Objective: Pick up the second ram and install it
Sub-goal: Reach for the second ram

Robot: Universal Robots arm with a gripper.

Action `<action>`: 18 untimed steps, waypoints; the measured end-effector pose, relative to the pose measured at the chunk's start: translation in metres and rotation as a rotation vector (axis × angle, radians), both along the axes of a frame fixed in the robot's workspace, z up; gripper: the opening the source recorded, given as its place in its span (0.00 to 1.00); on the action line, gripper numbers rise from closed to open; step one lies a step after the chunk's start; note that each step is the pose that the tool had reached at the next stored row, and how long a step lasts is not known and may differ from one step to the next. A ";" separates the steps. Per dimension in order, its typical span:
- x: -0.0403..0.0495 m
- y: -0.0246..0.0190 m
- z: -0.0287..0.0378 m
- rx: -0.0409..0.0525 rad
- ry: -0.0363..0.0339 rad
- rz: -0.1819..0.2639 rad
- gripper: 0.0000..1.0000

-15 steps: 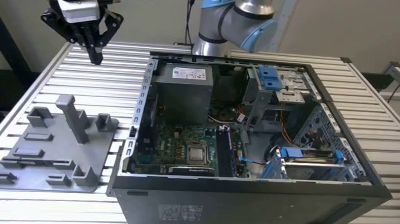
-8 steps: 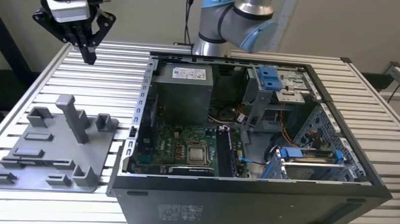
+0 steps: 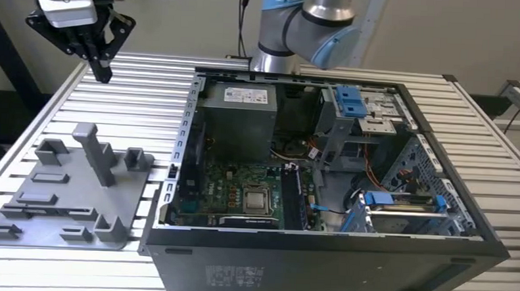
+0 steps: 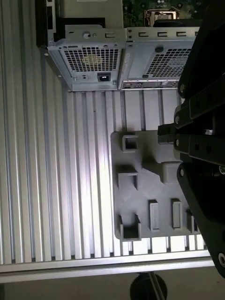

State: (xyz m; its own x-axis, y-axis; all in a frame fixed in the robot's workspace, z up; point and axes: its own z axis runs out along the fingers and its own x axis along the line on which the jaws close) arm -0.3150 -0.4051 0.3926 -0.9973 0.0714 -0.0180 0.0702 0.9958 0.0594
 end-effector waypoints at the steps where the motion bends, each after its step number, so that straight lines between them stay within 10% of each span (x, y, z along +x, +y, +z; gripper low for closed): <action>1: -0.0028 -0.0001 0.0001 0.0002 0.0002 0.000 0.11; 18: -0.0654 -0.0001 0.0000 0.0015 0.0000 0.000 0.11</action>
State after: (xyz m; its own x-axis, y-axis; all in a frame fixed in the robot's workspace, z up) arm -0.3804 -0.4051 0.3926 -0.9973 0.0715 -0.0179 0.0703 0.9957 0.0609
